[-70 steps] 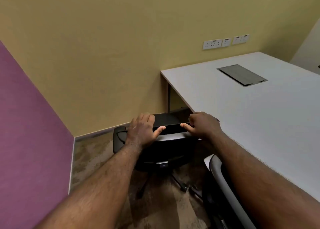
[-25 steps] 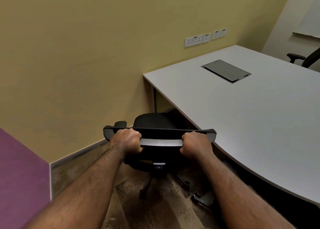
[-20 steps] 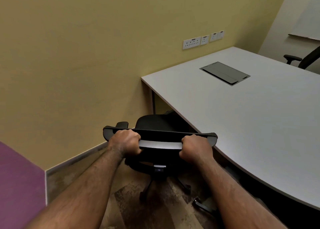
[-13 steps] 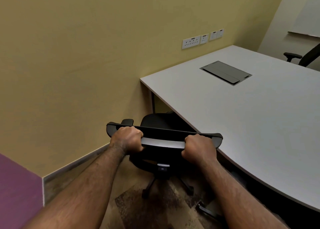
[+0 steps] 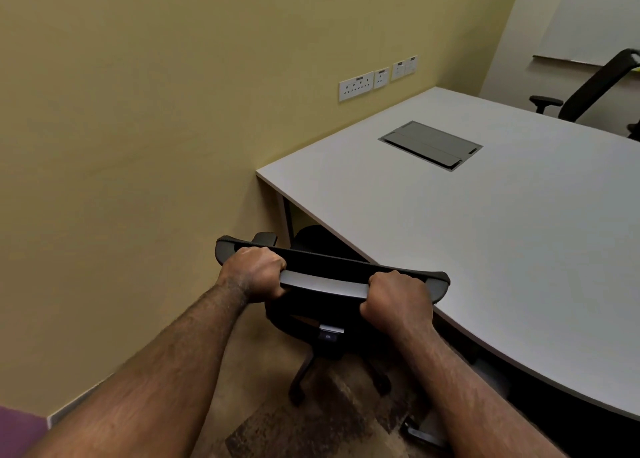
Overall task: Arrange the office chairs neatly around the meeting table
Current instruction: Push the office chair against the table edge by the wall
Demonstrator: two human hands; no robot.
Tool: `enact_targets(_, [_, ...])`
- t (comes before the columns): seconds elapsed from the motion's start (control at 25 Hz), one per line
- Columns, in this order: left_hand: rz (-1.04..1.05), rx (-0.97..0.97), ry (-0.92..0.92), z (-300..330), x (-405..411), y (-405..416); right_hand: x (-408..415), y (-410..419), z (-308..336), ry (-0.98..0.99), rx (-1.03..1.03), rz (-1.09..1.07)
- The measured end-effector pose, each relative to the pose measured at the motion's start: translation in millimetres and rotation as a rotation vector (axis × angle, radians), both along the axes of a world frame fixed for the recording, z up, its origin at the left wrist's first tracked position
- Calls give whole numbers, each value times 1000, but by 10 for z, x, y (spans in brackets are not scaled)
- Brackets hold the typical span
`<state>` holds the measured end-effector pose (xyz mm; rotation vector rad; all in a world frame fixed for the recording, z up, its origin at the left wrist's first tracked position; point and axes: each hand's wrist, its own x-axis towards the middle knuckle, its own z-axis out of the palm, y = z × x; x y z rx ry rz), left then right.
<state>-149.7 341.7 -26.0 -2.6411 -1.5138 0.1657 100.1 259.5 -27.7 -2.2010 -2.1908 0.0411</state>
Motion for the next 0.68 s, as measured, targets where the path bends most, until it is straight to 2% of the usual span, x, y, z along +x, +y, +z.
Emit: enact_targets(0.68, [-192, -14, 16, 36, -601, 1239, -866, 698, 50, 6, -30, -207])
